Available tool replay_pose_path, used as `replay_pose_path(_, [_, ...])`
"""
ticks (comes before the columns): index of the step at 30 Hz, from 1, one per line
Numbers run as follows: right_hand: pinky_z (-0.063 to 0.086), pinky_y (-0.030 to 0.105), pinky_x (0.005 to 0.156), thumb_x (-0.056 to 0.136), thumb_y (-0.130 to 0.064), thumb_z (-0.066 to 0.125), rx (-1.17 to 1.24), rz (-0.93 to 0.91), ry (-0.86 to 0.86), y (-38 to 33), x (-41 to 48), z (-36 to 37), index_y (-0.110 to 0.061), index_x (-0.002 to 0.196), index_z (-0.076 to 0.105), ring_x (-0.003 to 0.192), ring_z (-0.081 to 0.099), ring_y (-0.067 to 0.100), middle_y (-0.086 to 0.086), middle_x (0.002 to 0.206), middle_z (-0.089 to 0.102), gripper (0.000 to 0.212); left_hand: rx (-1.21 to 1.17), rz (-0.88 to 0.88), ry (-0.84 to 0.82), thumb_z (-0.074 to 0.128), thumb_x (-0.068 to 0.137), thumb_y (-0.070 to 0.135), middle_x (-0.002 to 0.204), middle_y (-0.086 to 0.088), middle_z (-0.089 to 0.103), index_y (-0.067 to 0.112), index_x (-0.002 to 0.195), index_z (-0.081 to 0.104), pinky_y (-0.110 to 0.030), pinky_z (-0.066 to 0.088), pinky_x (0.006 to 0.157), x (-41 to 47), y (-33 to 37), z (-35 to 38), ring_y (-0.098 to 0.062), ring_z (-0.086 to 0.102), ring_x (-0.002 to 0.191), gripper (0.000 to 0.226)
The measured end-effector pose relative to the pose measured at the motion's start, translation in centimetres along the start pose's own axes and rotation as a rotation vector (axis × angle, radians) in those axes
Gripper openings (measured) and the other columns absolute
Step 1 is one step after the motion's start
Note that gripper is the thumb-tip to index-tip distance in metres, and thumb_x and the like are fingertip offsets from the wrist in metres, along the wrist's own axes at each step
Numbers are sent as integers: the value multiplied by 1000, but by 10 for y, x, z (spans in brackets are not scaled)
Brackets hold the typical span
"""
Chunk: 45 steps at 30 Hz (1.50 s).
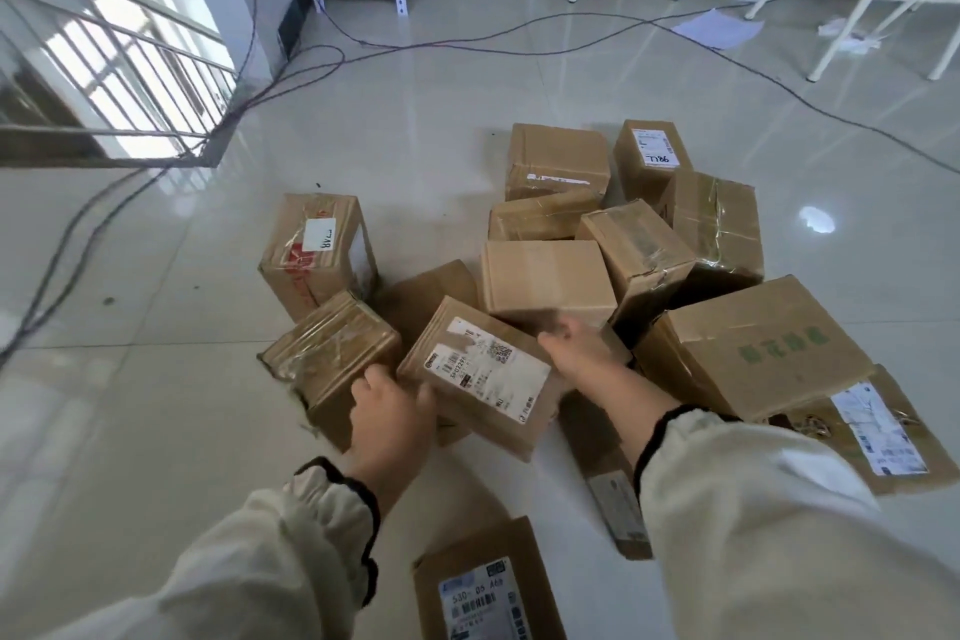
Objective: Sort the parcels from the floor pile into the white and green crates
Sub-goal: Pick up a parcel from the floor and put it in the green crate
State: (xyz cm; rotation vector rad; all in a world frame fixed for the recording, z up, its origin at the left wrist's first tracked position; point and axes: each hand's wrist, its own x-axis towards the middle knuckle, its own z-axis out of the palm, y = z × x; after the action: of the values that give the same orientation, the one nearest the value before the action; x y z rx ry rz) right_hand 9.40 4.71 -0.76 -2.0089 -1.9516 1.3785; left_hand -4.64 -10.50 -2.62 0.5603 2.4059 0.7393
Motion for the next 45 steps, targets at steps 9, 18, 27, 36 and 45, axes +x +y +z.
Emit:
replay_pose_path(9, [47, 28, 73, 92, -36, 52, -116, 54, -307, 16, -13, 5, -9, 123, 51, 92, 57, 23, 10, 119, 61, 41, -162, 33, -154, 57, 92, 25, 118, -9, 59, 4, 128, 45, -28, 46, 77, 21, 25, 10, -26, 58, 103, 43])
replay_pose_path(18, [47, 38, 88, 91, -39, 55, 43, 147, -484, 27, -22, 16, -12, 125, 53, 95, 60, 26, 6, 112, 61, 43, -106, 192, -374, 70, 83, 19, 133, -8, 56, 12, 142, 39, -41, 46, 101, 43, 34, 9, -24, 55, 119, 67])
replay_pose_path(27, [53, 49, 84, 92, -2, 55, 495, 107, -330, 2, -20, 14, -4, 135, 37, 96, 62, 33, 18, 124, 57, 46, -284, 108, -467, 64, 89, 24, 103, 7, 64, 20, 136, 48, -33, 55, 82, 45, 34, -3, -15, 64, 90, 50])
replay_pose_path(36, [53, 38, 71, 92, -1, 55, 482, 3, -278, -114, -111, -131, -6, 138, 35, 109, 60, 38, 21, 124, 60, 51, -481, 41, -512, 43, 100, 27, 96, 1, 65, 32, 133, 51, -33, 52, 61, -15, 175, -138, -24, 61, 91, 34])
replay_pose_path(45, [52, 44, 84, 93, -4, 55, 514, 17, -189, -244, -267, -329, -10, 135, 40, 108, 60, 32, 14, 128, 58, 45, -480, 115, -578, 42, 101, 25, 101, -1, 68, 37, 112, 59, -36, 54, 67, -148, 386, -315, -26, 64, 93, 24])
